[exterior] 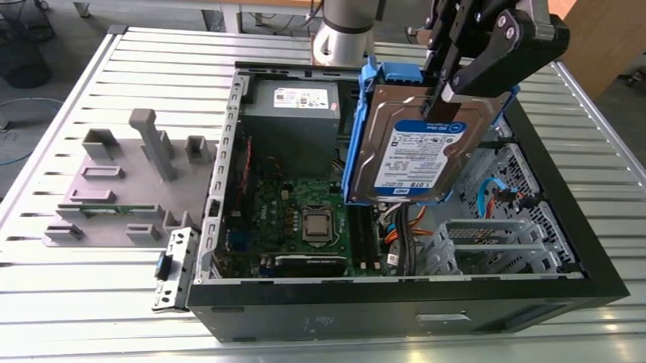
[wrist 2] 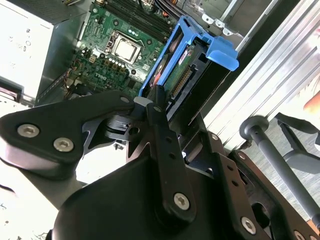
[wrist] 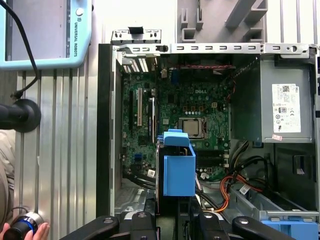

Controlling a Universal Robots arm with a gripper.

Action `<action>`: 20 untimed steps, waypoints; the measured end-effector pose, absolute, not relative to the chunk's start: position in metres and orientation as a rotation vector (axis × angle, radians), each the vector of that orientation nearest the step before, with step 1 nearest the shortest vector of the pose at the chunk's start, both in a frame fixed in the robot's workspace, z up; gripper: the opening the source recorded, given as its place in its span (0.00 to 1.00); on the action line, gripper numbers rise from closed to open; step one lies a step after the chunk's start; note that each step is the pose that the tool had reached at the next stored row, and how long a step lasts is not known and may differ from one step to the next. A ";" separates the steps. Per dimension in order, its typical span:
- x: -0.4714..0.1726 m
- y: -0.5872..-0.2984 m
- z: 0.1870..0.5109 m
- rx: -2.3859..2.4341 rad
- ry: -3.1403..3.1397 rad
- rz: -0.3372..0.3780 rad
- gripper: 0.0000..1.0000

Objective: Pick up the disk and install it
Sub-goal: 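Pick up the disk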

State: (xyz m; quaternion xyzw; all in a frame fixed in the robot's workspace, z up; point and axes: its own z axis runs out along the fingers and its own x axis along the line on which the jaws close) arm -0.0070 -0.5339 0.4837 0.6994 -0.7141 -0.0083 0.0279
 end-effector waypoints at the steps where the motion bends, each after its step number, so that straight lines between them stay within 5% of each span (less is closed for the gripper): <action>1: -0.006 -0.534 0.484 2.159 -2.204 -0.026 0.35; 20: 0.007 -0.534 0.484 2.159 -2.204 -0.026 0.35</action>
